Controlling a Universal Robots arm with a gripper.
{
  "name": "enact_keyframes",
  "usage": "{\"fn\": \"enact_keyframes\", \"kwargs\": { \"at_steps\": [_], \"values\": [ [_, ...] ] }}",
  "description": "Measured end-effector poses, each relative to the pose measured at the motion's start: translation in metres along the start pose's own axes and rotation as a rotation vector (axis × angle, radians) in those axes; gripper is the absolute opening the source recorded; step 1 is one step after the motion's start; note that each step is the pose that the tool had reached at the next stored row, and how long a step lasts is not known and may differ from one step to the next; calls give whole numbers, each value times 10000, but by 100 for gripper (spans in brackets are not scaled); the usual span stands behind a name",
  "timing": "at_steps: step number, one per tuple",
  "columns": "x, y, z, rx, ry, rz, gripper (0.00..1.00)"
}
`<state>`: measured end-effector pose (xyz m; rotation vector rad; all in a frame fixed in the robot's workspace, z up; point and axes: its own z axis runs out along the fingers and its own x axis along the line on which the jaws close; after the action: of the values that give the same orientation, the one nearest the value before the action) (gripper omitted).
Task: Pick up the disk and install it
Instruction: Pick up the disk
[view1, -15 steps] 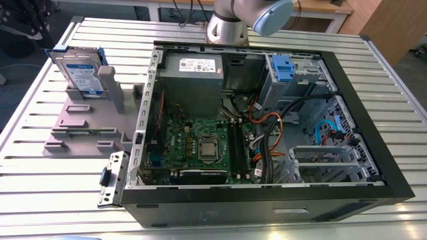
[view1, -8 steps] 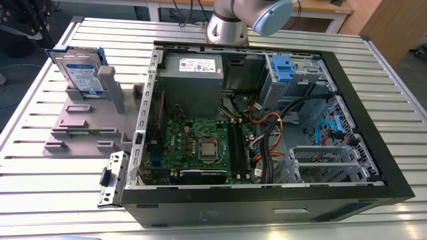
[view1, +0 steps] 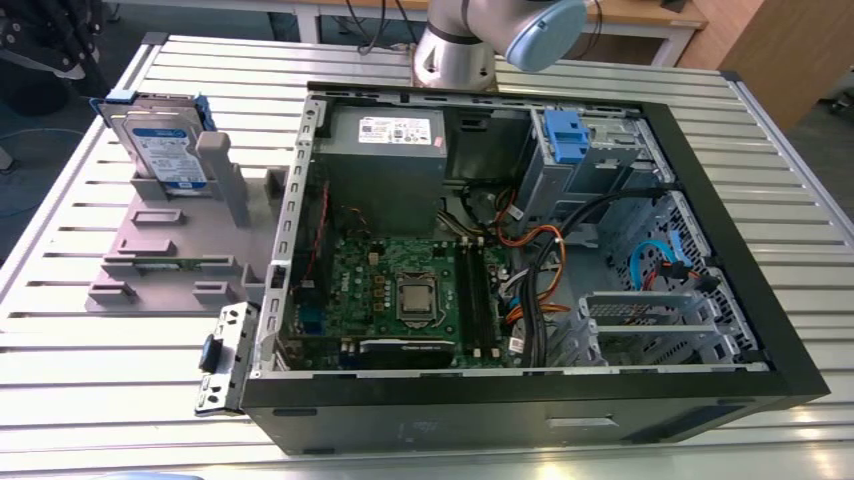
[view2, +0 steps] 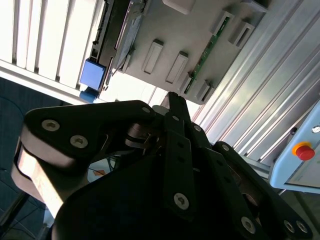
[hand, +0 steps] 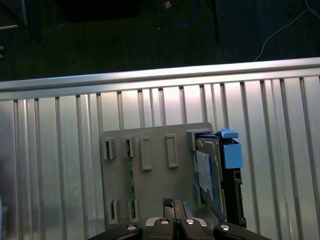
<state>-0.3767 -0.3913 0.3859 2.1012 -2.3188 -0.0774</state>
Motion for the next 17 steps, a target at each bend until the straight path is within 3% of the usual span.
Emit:
{"fn": "enact_keyframes", "kwargs": {
  "at_steps": [17],
  "values": [
    [0,0,0,-2,5,-101,11]
  ]
}}
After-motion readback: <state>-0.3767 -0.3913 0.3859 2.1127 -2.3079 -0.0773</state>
